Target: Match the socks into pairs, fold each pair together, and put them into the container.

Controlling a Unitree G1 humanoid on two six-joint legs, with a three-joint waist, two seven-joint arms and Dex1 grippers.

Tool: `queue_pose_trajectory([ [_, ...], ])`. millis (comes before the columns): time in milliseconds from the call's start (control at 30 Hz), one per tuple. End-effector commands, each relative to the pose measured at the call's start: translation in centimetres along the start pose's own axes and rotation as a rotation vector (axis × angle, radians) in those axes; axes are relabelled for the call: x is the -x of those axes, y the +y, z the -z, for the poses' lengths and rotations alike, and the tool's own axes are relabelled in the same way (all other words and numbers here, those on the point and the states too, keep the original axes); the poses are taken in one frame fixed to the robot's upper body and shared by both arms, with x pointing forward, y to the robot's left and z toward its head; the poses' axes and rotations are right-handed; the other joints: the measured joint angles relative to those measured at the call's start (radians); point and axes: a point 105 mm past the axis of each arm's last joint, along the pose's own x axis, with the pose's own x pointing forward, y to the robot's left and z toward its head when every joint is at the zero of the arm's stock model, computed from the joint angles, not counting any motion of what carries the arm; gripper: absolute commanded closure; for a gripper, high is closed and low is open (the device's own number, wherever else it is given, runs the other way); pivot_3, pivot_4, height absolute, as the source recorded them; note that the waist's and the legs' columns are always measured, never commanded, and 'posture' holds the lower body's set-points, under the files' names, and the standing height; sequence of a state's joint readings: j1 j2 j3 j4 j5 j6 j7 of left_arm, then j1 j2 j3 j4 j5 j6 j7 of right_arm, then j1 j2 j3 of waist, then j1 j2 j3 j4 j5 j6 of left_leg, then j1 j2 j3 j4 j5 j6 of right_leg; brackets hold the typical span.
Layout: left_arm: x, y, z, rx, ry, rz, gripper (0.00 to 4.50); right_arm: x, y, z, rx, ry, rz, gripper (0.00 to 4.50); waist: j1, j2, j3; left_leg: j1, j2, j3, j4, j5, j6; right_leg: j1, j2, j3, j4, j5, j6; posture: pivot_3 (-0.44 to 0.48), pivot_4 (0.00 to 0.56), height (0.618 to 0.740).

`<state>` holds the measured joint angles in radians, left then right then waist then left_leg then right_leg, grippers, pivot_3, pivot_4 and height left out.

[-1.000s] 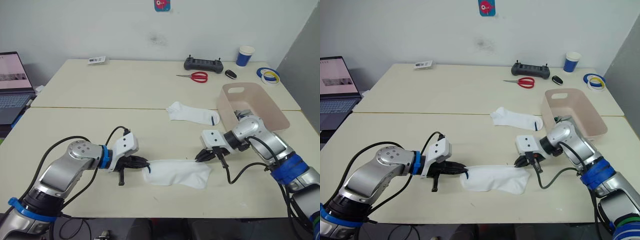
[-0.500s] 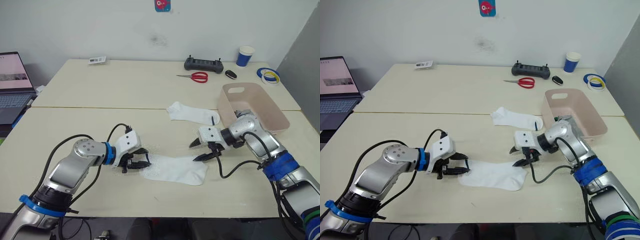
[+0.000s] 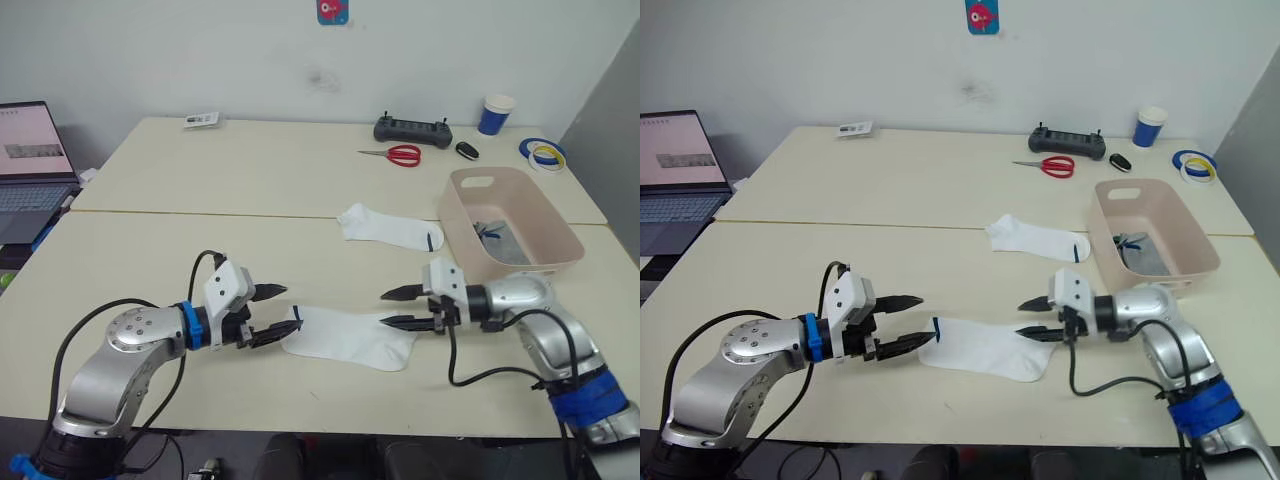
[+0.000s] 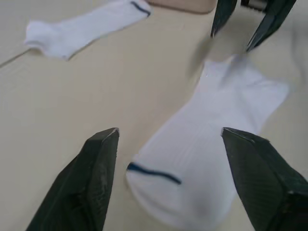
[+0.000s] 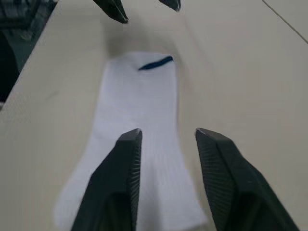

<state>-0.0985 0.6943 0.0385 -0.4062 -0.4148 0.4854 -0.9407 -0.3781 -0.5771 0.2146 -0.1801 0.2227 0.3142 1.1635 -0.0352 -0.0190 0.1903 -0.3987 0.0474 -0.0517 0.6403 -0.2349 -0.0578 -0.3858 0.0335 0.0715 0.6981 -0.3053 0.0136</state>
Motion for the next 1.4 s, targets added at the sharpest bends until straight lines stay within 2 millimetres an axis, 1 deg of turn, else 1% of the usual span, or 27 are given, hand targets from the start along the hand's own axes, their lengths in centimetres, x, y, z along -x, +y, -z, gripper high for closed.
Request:
queue_pose_trajectory([
  [33, -1.1, -1.0, -0.2, -0.050, -0.009, 0.012, 2.45, -1.1, 0.5, -0.6, 0.033, -0.022, 0.010, 4.02, -0.002, 0.000, 0.000, 0.001, 0.000, 0.001, 0.000, 0.000, 0.000, 0.000, 0.000, 0.000, 0.000, 0.000, 0.000, 0.000, 0.150, 0.740],
  [67, -1.6, -1.2, 0.0, -0.052, -0.008, 0.009, 2.76, -1.5, 0.7, -0.2, 0.033, -0.014, 0.010, 4.37, -0.002, 0.000, 0.000, 0.001, 0.000, 0.001, 0.000, 0.000, 0.000, 0.001, 0.001, 0.000, 0.000, 0.000, 0.000, 0.000, 0.150, 0.740],
  [100, -2.2, -1.5, 0.5, -0.047, -0.003, 0.006, 3.10, -2.0, 0.8, 0.3, 0.029, -0.002, 0.015, 4.50, -0.001, 0.000, 0.000, 0.000, 0.000, 0.001, 0.000, 0.000, 0.000, 0.001, 0.001, 0.000, 0.000, 0.000, 0.000, 0.000, 0.150, 0.740],
  [233, -3.8, -1.6, 2.1, -0.004, 0.024, -0.043, 4.41, -2.7, 1.1, 2.2, 0.009, 0.044, 0.032, 4.50, 0.003, 0.000, 0.000, -0.001, -0.001, 0.001, 0.000, 0.000, 0.000, 0.000, 0.001, 0.000, -0.001, 0.000, 0.000, 0.000, 0.150, 0.740],
  [300, -4.2, -1.5, 3.0, 0.021, 0.049, -0.073, 4.46, -2.6, 1.4, 3.3, 0.013, 0.081, 0.029, 4.50, 0.003, 0.000, 0.000, -0.002, -0.001, 0.000, 0.000, 0.000, 0.000, 0.000, 0.001, 0.000, -0.001, 0.000, 0.000, 0.000, 0.150, 0.740],
  [367, -4.3, -1.5, 4.3, 0.040, 0.095, -0.101, 4.46, -2.3, 1.7, 4.2, 0.008, 0.113, 0.027, 4.50, 0.003, 0.000, 0.000, -0.001, -0.001, 0.000, 0.000, 0.000, 0.000, 0.000, 0.001, 0.000, -0.001, 0.000, 0.000, 0.000, 0.150, 0.740],
  [467, -3.1, -1.3, 6.4, 0.062, 0.182, -0.132, 4.46, -1.2, 1.9, 5.4, -0.001, 0.156, 0.034, 4.50, 0.003, 0.000, -0.001, -0.001, -0.001, 0.000, 0.000, 0.000, 0.000, 0.000, 0.001, 0.000, -0.001, 0.000, 0.000, 0.000, 0.150, 0.740],
  [500, -2.7, -1.1, 6.8, 0.067, 0.199, -0.149, 4.46, -0.8, 1.9, 5.8, 0.001, 0.167, 0.038, 4.50, 0.003, 0.000, -0.002, 0.000, -0.001, 0.000, 0.000, 0.000, 0.000, 0.000, 0.001, 0.000, -0.001, 0.000, 0.000, 0.000, 0.150, 0.740],
  [633, -1.3, -0.4, 7.3, 0.098, 0.212, -0.196, 4.46, 0.7, 1.6, 6.8, -0.007, 0.202, 0.070, 4.50, 0.002, -0.001, -0.003, 0.004, 0.000, 0.001, 0.000, 0.000, 0.000, 0.004, 0.001, 0.000, -0.001, 0.000, 0.000, 0.000, 0.150, 0.740],
  [733, -0.7, -0.1, 6.9, 0.139, 0.183, -0.212, 4.46, 1.6, 1.5, 7.3, -0.006, 0.221, 0.087, 4.50, 0.002, -0.001, -0.003, 0.006, 0.000, 0.001, 0.000, 0.000, 0.000, 0.006, 0.001, 0.000, -0.001, -0.001, 0.000, 0.000, 0.150, 0.740],
  [767, -0.6, -0.1, 6.3, 0.164, 0.151, -0.214, 4.46, 1.8, 1.5, 7.2, -0.012, 0.215, 0.090, 4.50, 0.002, -0.001, -0.003, 0.006, 0.000, 0.001, 0.000, 0.000, 0.000, 0.006, 0.001, 0.000, -0.001, -0.001, 0.000, 0.000, 0.150, 0.740],
  [833, -0.4, -0.1, 5.0, 0.202, 0.075, -0.210, 4.46, 2.0, 1.4, 6.4, -0.024, 0.179, 0.100, 4.50, 0.002, -0.001, -0.003, 0.006, 0.000, 0.000, 0.000, 0.000, 0.000, 0.007, 0.001, 0.000, -0.001, -0.001, 0.000, 0.000, 0.150, 0.740],
  [900, 0.1, 0.1, 3.8, 0.216, 0.021, -0.219, 4.46, 2.2, 0.9, 4.8, -0.053, 0.115, 0.135, 4.50, 0.002, -0.001, -0.003, 0.005, 0.000, 0.000, 0.000, 0.000, 0.000, 0.006, 0.001, 0.000, -0.001, -0.001, 0.000, 0.000, 0.150, 0.740],
  [933, 0.6, 0.5, 3.5, 0.213, 0.010, -0.236, 4.46, 2.6, 0.5, 4.0, -0.059, 0.092, 0.159, 4.50, 0.003, -0.001, -0.003, 0.004, 0.000, 0.000, 0.000, 0.000, 0.000, 0.006, 0.001, 0.001, -0.001, -0.001, 0.000, 0.000, 0.150, 0.740],
  [1000, 1.8, 1.0, 3.6, 0.220, 0.012, -0.268, 4.46, 3.5, 0.2, 3.1, -0.082, 0.075, 0.188, 4.50, 0.003, -0.001, -0.003, 0.002, 0.000, -0.001, 0.000, 0.000, 0.000, 0.004, 0.000, 0.001, -0.001, -0.001, 0.000, 0.000, 0.150, 0.740],
  [1033, 2.4, 1.2, 3.9, 0.229, 0.020, -0.277, 4.08, 4.0, 0.2, 2.9, -0.094, 0.075, 0.201, 4.12, 0.003, -0.001, -0.003, 0.002, 0.000, -0.001, 0.000, 0.000, 0.000, 0.004, 0.000, 0.000, -0.001, -0.001, 0.000, 0.000, 0.150, 0.740],
  [1067, 2.9, 1.3, 4.2, 0.236, 0.030, -0.285, 3.87, 4.4, 0.1, 2.8, -0.112, 0.075, 0.216, 3.90, 0.003, -0.001, -0.003, 0.002, 0.000, -0.001, 0.000, 0.000, 0.000, 0.004, 0.000, 0.000, -0.001, -0.001, 0.000, 0.000, 0.150, 0.740],
  [1100, 3.3, 1.3, 4.5, 0.243, 0.037, -0.290, 3.57, 4.7, 0.1, 2.9, -0.128, 0.079, 0.230, 3.59, 0.003, -0.001, -0.003, 0.002, 0.000, -0.001, 0.000, 0.000, 0.000, 0.004, 0.000, 0.000, -0.001, -0.001, 0.000, 0.000, 0.150, 0.740],
  [1167, 3.6, 1.3, 4.8, 0.259, 0.038, -0.304, 2.97, 5.3, 0.1, 3.5, -0.149, 0.099, 0.265, 2.93, 0.003, -0.001, -0.003, 0.002, 0.000, -0.001, -0.001, 0.000, 0.000, 0.004, 0.000, 0.000, -0.002, -0.001, -0.001, 0.000, 0.150, 0.740],
  [1200, 3.4, 1.1, 5.0, 0.270, 0.037, -0.304, 2.67, 5.5, 0.3, 4.0, -0.178, 0.106, 0.276, 2.61, 0.003, -0.001, -0.002, 0.002, 0.000, -0.001, -0.001, 0.000, 0.000, 0.004, 0.000, 0.001, -0.003, -0.001, -0.001, 0.000, 0.150, 0.740],
  [1233, 3.1, 0.9, 5.2, 0.278, 0.036, -0.300, 2.33, 5.5, 0.4, 4.2, -0.203, 0.106, 0.286, 2.58, 0.004, -0.001, -0.002, 0.002, 0.000, -0.001, -0.001, 0.000, 0.000, 0.004, -0.001, 0.001, -0.003, -0.001, -0.001, 0.000, 0.150, 0.740],
  [1300, 2.6, 0.5, 5.5, 0.290, 0.039, -0.295, 2.33, 5.4, 0.8, 4.5, -0.255, 0.099, 0.288, 2.58, 0.004, -0.001, -0.002, 0.001, -0.001, -0.001, 0.000, 0.000, 0.000, 0.003, -0.001, 0.001, -0.003, -0.001, -0.001, 0.000, 0.150, 0.740],
  [1400, 1.7, 0.1, 5.9, 0.290, 0.053, -0.284, 2.33, 4.8, 1.6, 4.9, -0.287, 0.109, 0.276, 2.58, 0.003, -0.001, -0.002, 0.001, -0.001, -0.001, 0.000, 0.000, 0.000, 0.003, -0.001, 0.001, -0.002, -0.001, -0.001, 0.000, 0.150, 0.740],
])
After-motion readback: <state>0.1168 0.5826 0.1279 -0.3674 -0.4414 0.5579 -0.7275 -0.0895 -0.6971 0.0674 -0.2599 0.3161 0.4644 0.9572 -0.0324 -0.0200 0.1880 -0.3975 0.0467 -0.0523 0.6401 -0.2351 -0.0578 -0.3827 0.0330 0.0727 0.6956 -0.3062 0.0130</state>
